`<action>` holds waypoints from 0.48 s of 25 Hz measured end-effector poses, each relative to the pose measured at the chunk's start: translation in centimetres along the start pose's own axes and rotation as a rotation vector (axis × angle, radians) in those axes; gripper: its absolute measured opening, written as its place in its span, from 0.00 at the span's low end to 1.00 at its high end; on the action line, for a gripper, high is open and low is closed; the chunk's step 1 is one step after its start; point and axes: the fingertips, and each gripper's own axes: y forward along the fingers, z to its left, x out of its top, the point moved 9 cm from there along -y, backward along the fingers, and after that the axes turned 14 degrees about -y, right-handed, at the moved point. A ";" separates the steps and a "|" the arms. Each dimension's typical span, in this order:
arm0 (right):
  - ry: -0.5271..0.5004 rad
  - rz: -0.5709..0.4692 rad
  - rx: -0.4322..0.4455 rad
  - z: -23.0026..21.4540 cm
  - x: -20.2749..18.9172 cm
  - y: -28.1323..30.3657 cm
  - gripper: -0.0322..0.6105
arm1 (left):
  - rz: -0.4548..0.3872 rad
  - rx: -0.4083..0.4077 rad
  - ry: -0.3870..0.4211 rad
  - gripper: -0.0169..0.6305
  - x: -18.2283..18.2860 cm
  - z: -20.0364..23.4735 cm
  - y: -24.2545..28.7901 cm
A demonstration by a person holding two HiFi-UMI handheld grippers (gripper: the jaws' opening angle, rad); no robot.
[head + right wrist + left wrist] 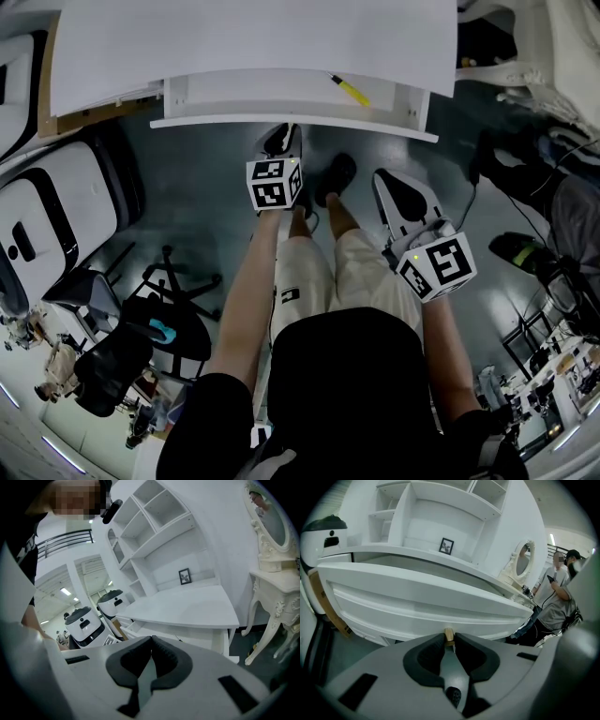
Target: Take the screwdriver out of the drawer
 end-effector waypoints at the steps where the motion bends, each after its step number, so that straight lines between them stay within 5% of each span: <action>1: 0.000 -0.001 -0.003 0.3 0.1 0.0 0.08 | 0.003 -0.001 -0.001 0.15 -0.3 0.1 -0.3; 12: -0.002 -0.012 -0.051 2.4 0.9 -0.6 0.08 | 0.026 0.015 -0.015 0.15 -3.2 0.3 -3.1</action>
